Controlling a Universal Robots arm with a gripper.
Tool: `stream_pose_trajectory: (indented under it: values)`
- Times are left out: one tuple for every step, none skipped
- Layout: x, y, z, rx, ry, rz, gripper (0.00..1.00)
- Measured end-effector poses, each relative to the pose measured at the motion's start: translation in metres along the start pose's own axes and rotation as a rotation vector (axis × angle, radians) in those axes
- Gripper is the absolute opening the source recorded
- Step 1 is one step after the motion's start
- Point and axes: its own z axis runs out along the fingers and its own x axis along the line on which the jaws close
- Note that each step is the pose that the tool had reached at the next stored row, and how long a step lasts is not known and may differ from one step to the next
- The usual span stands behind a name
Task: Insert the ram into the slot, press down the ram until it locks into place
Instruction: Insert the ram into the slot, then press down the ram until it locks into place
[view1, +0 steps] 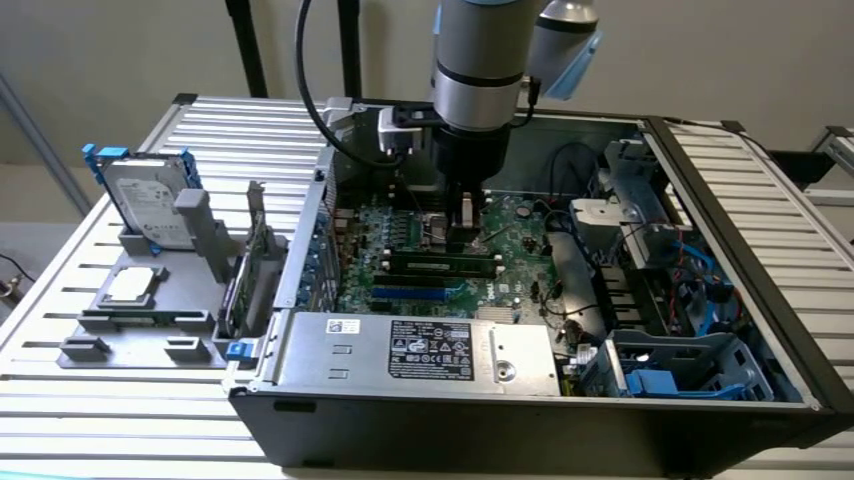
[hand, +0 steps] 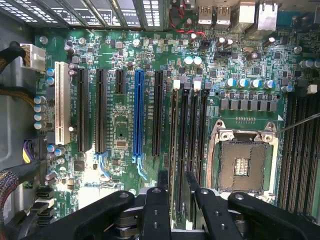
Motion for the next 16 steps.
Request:
stream_pose_trajectory:
  values:
    - [0.0,0.0,0.0,0.0,-0.0001,0.0,0.27]
    - [0.0,0.0,0.0,0.0,-0.0002,0.0,0.27]
    - [0.0,0.0,0.0,0.0,-0.0003,0.0,0.25]
    - [0.0,0.0,0.0,0.0,-0.0003,0.0,0.19]
    - [0.0,0.0,0.0,-0.0001,-0.0003,0.0,0.13]
    - [0.0,0.0,0.0,-0.0001,-0.0004,0.0,0.11]
    - [0.0,0.0,0.0,0.0,-0.0005,0.0,0.11]
    - [0.0,0.0,0.0,0.0,-0.0005,0.0,0.11]
    - [0.0,0.0,0.0,0.0,-0.0006,0.0,0.11]
    - [0.0,0.0,0.0,0.0,-0.0007,0.0,0.11]
    - [0.0,0.0,0.0,0.0,-0.0012,0.0,0.11]
    - [0.0,0.0,0.0,0.0,-0.0017,0.0,0.11]
    - [0.0,0.0,0.0,0.0,-0.0018,0.0,0.11]
    - [0.0,0.0,0.0,0.0,-0.0019,0.0,0.11]
    - [0.0,0.0,0.0,0.0,-0.0019,0.0,0.11]
    - [0.0,0.0,0.0,0.0,-0.002,0.0,0.11]
